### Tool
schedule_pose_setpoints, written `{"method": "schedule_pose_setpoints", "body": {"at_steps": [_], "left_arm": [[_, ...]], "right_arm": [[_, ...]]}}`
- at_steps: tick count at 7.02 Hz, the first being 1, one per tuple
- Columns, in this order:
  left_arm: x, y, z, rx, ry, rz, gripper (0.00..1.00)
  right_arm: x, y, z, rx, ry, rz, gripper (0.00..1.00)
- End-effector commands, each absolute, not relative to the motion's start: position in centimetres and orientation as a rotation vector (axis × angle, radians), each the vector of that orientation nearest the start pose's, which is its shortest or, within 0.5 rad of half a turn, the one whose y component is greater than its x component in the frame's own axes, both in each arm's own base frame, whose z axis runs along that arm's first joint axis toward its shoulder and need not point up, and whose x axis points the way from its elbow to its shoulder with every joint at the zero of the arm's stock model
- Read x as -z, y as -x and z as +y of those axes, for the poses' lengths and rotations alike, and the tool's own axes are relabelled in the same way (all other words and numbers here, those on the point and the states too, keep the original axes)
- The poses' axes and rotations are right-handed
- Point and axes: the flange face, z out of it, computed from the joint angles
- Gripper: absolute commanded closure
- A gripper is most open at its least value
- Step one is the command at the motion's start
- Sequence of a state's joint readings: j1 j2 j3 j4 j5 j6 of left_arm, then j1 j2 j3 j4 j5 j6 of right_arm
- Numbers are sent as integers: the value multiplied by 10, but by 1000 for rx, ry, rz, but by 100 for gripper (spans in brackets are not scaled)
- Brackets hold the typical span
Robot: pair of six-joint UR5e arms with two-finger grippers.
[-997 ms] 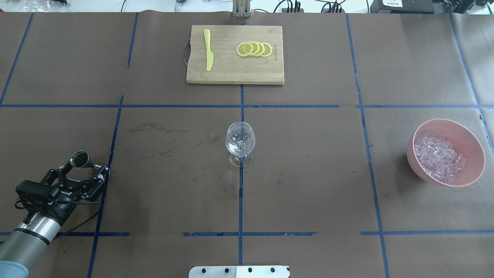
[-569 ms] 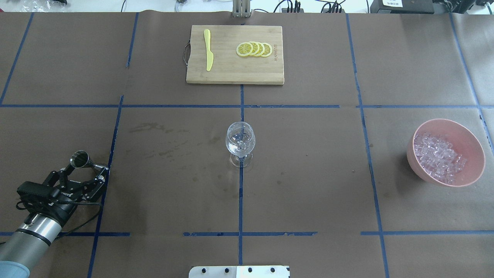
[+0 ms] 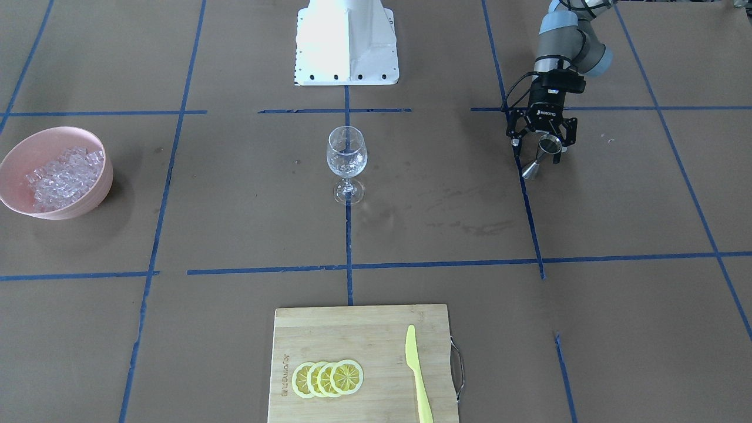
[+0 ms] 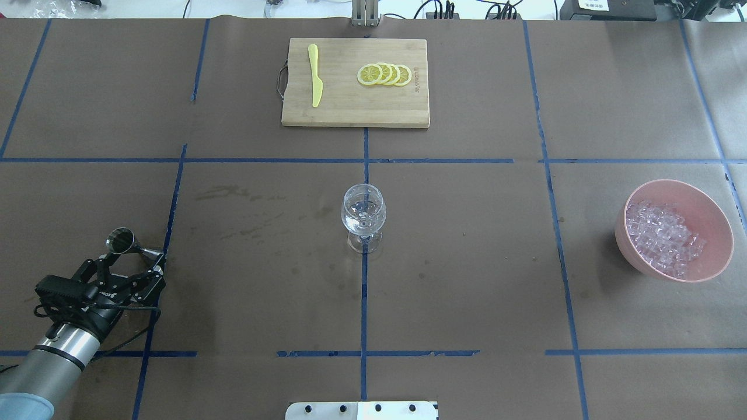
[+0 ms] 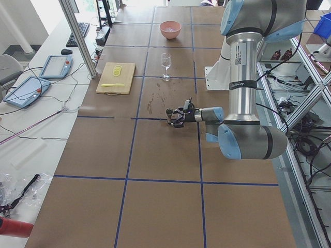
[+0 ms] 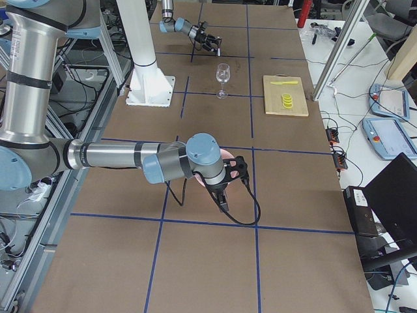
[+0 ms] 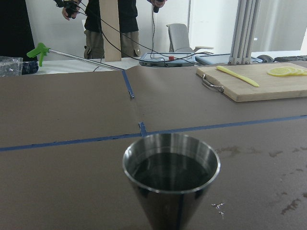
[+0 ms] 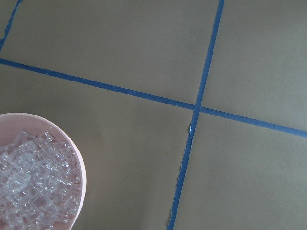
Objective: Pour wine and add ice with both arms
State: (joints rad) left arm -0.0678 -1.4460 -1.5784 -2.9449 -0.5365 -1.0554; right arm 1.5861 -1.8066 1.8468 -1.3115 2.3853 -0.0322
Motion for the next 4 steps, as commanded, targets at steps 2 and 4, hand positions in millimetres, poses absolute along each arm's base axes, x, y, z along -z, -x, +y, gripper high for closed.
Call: {"method": "schedule_pose_setpoints", "body": {"at_steps": [2, 4], "left_arm": [[-551, -399, -250, 287, -1154, 827, 50], [-551, -397, -252, 312, -1150, 843, 53]], "right_arm": [[-594, -67, -410, 139, -306, -800, 0], [-595, -67, -409, 139, -304, -800, 0]]}}
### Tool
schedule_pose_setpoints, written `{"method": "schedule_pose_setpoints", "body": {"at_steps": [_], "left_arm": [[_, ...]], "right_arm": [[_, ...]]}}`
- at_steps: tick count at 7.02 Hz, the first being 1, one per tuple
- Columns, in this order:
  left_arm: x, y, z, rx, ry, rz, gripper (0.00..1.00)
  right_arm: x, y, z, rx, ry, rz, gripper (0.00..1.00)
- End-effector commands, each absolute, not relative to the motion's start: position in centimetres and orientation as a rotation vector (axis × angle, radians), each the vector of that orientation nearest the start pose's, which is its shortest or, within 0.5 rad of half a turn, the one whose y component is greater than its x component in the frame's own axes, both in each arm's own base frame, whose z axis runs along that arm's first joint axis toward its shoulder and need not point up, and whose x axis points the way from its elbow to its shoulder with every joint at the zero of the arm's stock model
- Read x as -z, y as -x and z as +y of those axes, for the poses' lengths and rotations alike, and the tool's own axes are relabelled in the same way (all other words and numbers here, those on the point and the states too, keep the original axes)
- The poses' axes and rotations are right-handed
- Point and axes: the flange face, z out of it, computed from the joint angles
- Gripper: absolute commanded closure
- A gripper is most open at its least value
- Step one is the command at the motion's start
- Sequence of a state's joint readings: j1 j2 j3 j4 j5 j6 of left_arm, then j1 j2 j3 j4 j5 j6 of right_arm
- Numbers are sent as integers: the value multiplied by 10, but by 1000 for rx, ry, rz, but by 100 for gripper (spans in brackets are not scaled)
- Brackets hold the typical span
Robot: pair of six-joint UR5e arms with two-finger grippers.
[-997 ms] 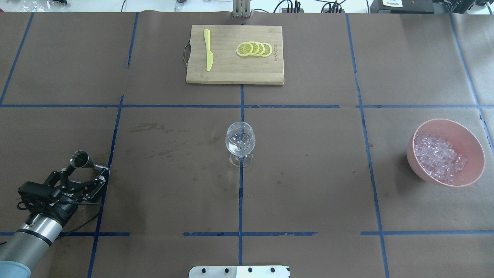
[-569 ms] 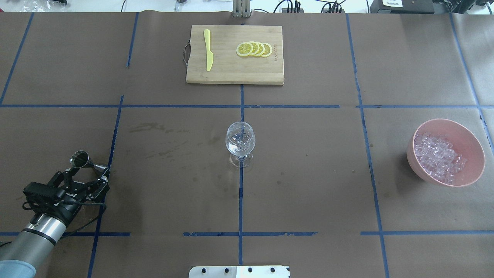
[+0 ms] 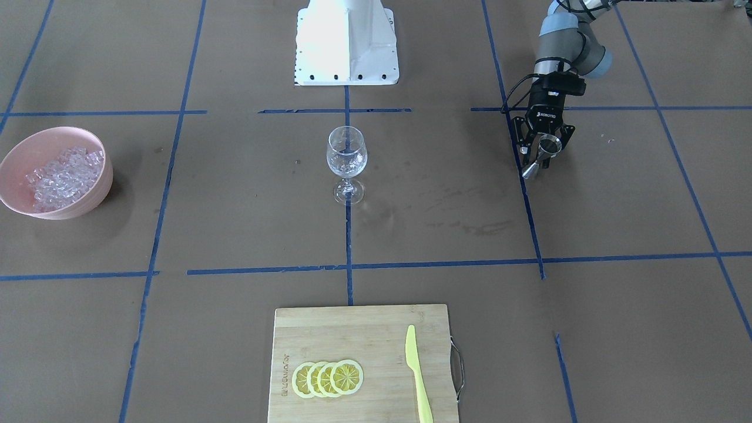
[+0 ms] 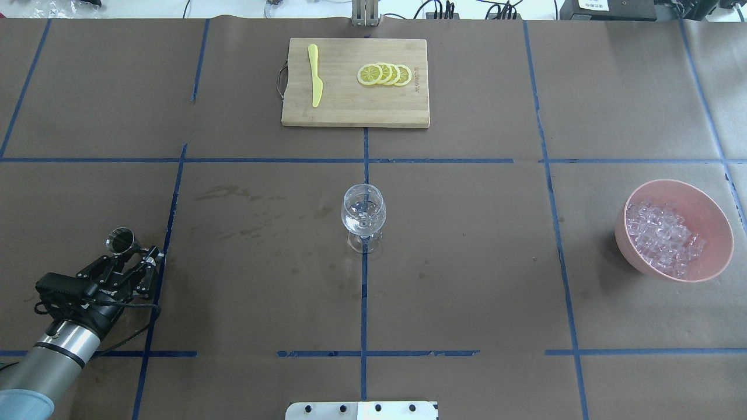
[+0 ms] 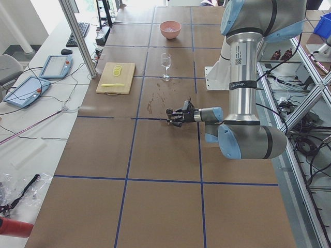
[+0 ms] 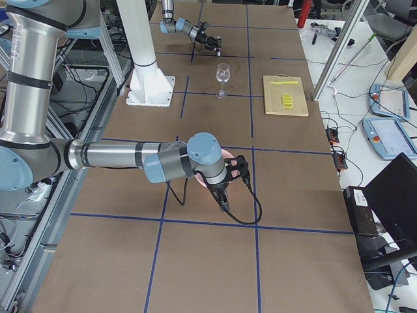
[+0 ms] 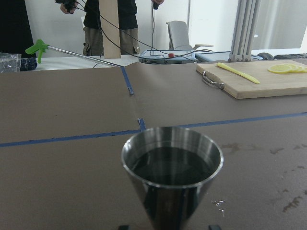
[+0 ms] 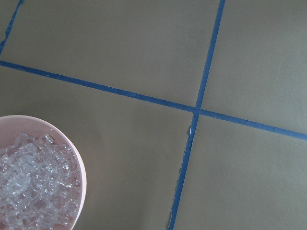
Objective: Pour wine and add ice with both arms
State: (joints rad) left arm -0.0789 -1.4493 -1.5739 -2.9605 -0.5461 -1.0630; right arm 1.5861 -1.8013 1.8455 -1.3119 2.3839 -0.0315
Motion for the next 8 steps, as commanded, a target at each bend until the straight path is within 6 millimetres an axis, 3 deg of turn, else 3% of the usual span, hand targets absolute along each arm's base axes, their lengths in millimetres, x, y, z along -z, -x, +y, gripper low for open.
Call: {"method": "schedule_pose_setpoints", "body": {"at_steps": [1, 8], "left_arm": [[-551, -396, -252, 315, -1152, 843, 53], [-547, -396, -254, 340, -1175, 835, 53]], "right_arm": [[-595, -67, -409, 139, -304, -800, 0], [-595, -67, -409, 139, -304, -800, 0]]}}
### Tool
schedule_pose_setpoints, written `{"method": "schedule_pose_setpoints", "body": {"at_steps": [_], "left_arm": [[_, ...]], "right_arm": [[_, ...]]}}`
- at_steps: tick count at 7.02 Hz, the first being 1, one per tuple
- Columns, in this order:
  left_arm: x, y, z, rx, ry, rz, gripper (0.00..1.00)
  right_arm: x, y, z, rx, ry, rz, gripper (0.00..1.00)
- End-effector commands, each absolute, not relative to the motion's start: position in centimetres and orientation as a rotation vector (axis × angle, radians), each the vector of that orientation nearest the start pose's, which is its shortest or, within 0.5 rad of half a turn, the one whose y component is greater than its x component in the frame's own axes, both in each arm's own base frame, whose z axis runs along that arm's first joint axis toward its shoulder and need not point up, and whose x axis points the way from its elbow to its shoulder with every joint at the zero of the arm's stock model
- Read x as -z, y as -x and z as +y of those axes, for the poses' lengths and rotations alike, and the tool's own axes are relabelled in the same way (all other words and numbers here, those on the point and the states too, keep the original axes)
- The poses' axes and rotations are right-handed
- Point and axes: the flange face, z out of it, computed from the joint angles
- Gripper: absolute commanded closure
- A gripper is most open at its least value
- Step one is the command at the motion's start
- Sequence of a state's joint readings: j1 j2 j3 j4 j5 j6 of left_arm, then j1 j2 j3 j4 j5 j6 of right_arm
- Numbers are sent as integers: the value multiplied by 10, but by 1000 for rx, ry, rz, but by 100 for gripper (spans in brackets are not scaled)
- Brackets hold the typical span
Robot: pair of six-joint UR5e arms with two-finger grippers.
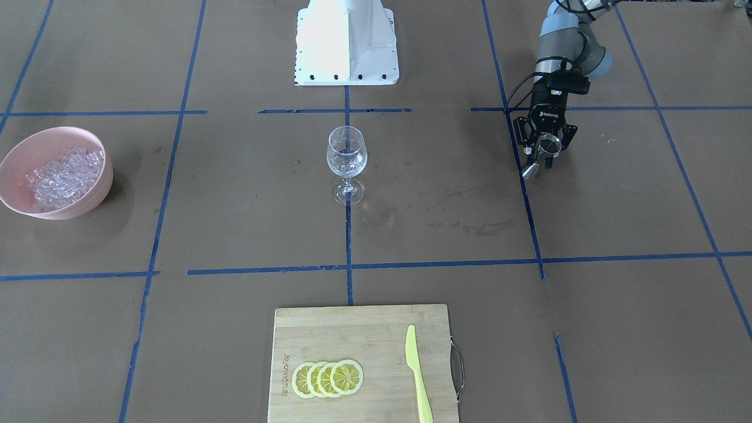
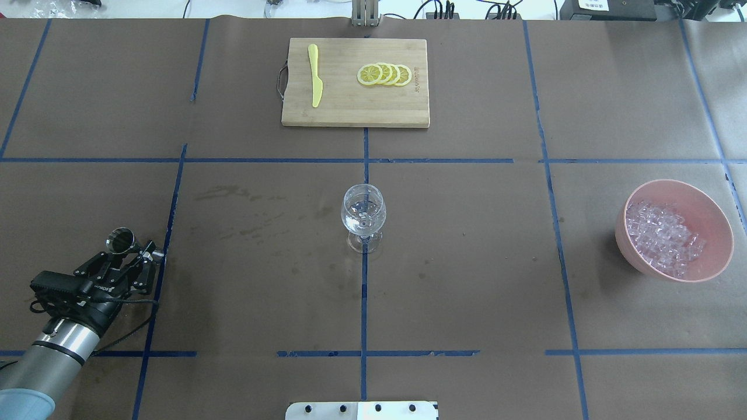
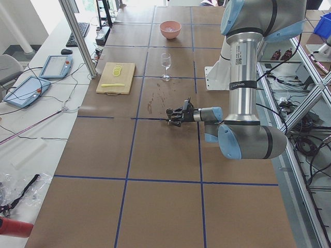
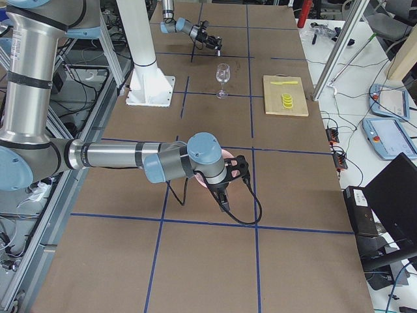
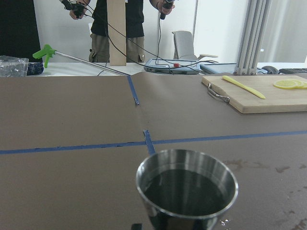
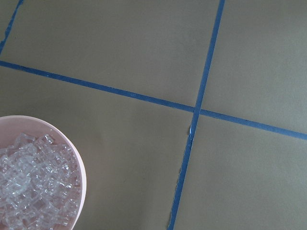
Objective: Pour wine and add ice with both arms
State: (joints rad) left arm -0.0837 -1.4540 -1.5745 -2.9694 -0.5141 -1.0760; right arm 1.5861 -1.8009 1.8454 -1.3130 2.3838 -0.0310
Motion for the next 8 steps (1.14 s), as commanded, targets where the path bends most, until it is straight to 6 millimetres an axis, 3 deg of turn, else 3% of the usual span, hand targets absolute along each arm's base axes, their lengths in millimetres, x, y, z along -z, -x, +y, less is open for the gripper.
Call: {"method": "schedule_pose_setpoints", "body": {"at_steps": [1, 2, 3, 4, 8], "left_arm": [[-546, -396, -254, 340, -1176, 835, 53], [-547, -396, -254, 339, -1177, 832, 61], [-548, -394, -255, 351, -1191, 819, 87], [-549, -394, -255, 351, -1192, 817, 100], [-530, -388, -255, 369, -1196, 849, 100]], "right_arm": [[-595, -67, -409, 137, -304, -800, 0], [-595, -67, -409, 138, -303, -800, 0], [-595, -67, -409, 137, -304, -800, 0], [-595, -67, -409, 139, -304, -800, 0], [-594, -67, -410, 138, -305, -800, 0]]}}
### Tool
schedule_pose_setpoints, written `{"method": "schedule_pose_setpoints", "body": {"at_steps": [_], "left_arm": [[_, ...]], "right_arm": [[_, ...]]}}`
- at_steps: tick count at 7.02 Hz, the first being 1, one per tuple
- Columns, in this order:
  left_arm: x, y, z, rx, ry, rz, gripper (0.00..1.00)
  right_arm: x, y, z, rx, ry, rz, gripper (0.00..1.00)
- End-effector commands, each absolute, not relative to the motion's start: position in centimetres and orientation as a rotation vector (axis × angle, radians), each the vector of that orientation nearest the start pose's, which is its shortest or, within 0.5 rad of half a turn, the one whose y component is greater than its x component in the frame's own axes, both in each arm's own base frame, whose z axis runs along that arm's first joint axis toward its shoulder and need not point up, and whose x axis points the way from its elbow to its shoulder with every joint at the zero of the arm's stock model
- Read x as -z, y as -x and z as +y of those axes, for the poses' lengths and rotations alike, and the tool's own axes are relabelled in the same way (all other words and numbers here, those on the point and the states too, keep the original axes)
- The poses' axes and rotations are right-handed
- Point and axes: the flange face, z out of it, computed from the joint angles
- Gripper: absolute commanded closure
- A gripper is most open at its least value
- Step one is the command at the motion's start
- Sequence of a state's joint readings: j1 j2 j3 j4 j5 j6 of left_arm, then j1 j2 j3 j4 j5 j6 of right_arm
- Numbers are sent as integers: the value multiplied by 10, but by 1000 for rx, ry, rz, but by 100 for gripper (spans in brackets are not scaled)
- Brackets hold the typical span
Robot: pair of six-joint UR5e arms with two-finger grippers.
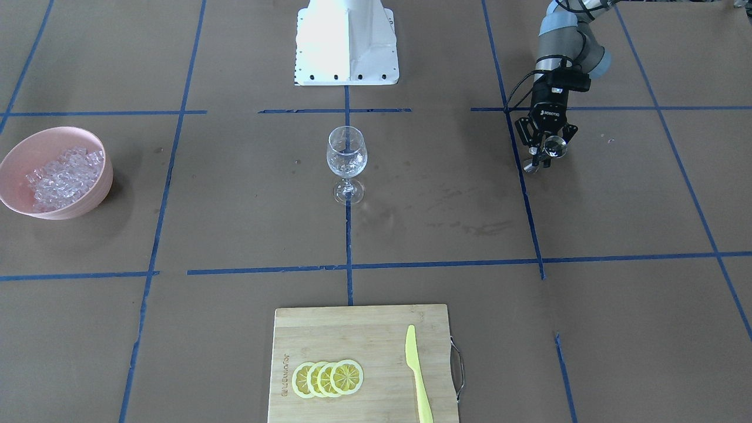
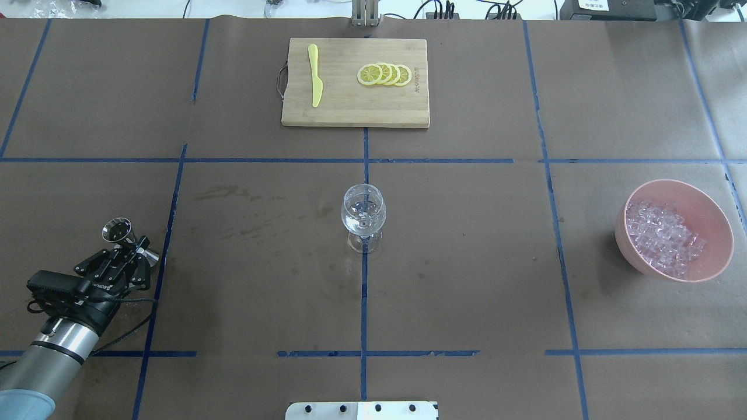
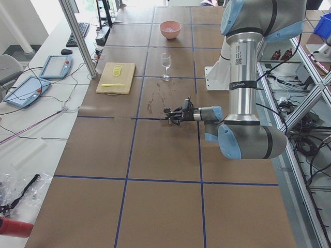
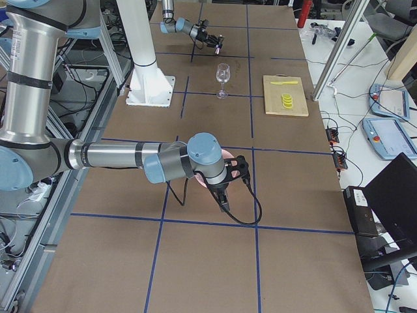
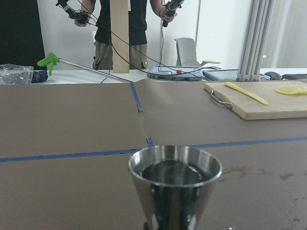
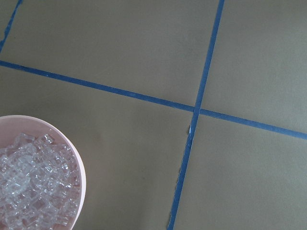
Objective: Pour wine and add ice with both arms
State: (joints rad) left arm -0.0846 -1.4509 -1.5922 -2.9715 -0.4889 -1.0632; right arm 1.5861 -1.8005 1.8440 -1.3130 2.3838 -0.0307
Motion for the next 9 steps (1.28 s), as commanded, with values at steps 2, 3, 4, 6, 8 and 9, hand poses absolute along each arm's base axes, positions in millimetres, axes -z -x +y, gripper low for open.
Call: {"method": "schedule_pose_setpoints", "body": {"at_steps": [2, 3, 4, 6, 8, 9], "left_arm": [[-512, -377, -255, 310, -1262, 850, 100], [-503, -369, -260, 256, -1330, 815, 100], [-491, -367, -262, 188, -1386, 764, 100], [-437, -388, -287, 196, -1445, 786, 100], [-392, -409, -306, 198, -1464, 849, 100], [-367, -430, -312, 182, -1460, 823, 100]], "right_arm": [[-594, -67, -410, 138, -305, -800, 0], [-594, -67, -410, 138, -305, -800, 0], [-594, -67, -410, 138, -305, -800, 0], [-594, -67, -410, 138, -305, -800, 0], [-595, -67, -410, 137, -302, -800, 0], [-595, -67, -410, 137, -302, -800, 0]]}}
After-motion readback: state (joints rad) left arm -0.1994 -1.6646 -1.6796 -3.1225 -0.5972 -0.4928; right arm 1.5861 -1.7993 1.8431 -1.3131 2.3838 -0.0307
